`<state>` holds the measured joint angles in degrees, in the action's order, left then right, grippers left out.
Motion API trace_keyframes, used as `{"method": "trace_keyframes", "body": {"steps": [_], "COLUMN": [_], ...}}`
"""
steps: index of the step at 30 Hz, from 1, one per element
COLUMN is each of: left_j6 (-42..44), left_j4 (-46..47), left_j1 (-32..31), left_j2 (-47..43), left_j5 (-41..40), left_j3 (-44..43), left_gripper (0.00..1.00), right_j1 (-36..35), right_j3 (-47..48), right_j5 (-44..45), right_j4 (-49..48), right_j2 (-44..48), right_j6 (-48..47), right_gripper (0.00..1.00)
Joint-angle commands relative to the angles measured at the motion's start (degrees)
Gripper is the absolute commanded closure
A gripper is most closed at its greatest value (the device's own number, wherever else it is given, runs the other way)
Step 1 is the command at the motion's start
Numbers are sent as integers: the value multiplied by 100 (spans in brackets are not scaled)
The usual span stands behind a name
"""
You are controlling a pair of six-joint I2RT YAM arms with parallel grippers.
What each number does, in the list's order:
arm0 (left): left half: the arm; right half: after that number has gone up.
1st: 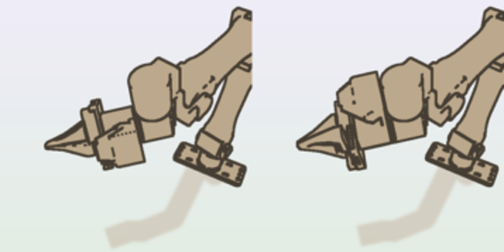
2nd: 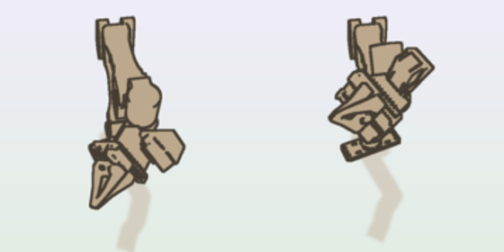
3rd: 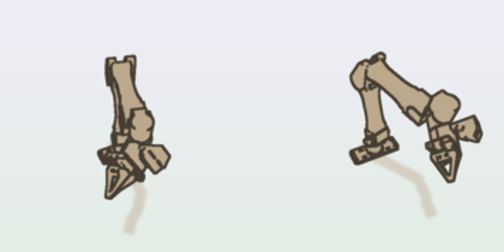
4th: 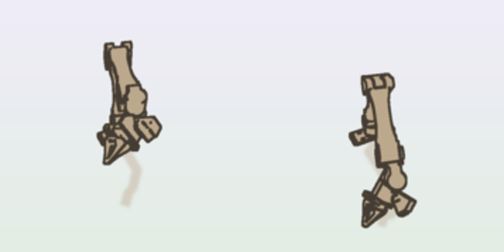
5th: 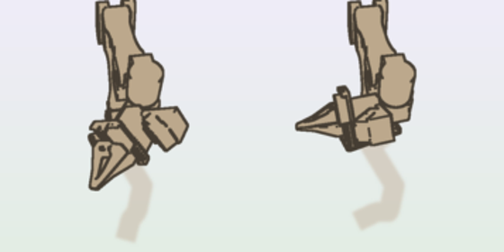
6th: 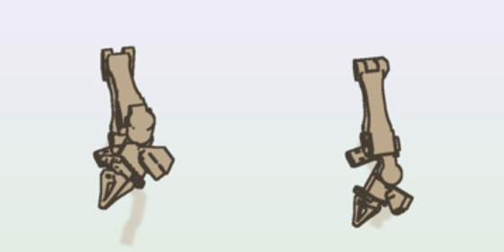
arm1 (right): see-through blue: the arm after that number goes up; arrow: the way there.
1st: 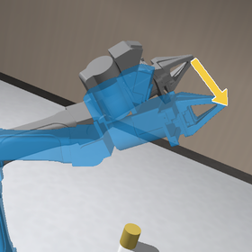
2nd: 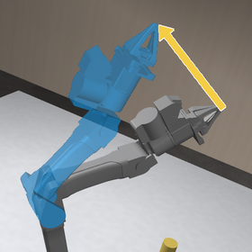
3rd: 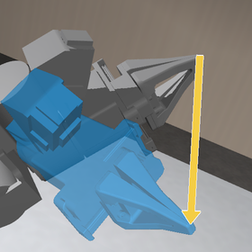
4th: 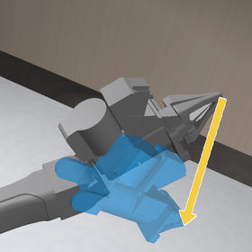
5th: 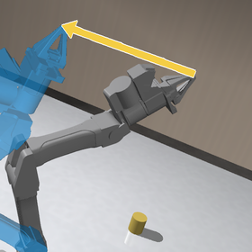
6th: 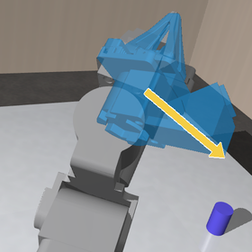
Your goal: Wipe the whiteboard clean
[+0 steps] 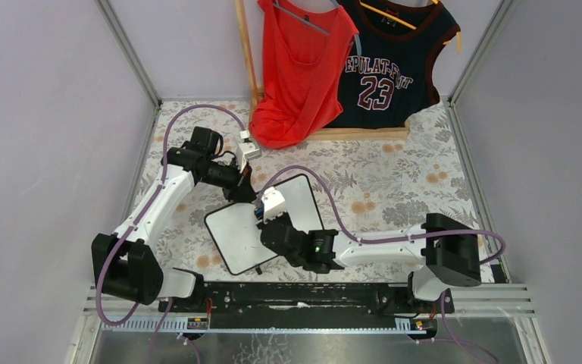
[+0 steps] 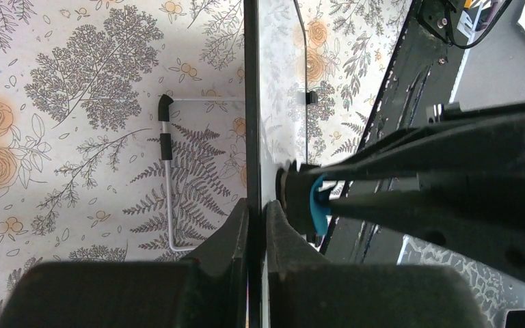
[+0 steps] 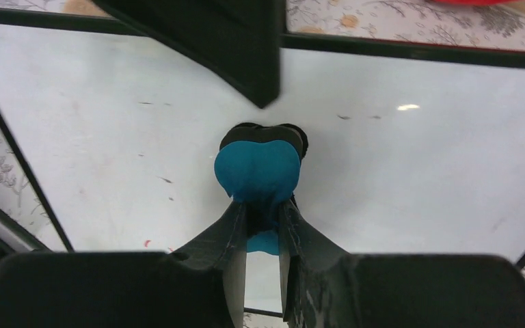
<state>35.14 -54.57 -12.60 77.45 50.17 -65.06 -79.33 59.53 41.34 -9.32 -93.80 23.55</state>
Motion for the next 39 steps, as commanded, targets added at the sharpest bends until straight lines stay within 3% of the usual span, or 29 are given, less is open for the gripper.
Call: {"method": "trace_keyframes", "body": {"steps": [1, 5, 17, 22, 33, 39], "left_j6": [343, 345, 336, 343, 344, 323], "left_j4": [-872, -872, -872, -872, -874, -872], "left_j1": [-235, -234, -234, -234, -234, -234], "left_j2": [215, 228, 240, 231, 235, 268], "left_j5": [-689, -680, -689, -690, -693, -656], "left_j3": [444, 443, 430, 437, 434, 411], "left_gripper": [100, 100, 100, 100, 100, 100], "right_j1": [203, 40, -780, -795, -383, -524], "right_j3": [-283, -198, 1359, 1012, -863, -238], "right_j5": [444, 225, -34, 205, 919, 585], "right_j4": [263, -6, -78, -24, 474, 345], "right_j2": [234, 33, -1537, -1301, 228, -347], "right_j6": [281, 337, 206, 274, 919, 832], "right_gripper": [100, 100, 100, 100, 100, 100]}}
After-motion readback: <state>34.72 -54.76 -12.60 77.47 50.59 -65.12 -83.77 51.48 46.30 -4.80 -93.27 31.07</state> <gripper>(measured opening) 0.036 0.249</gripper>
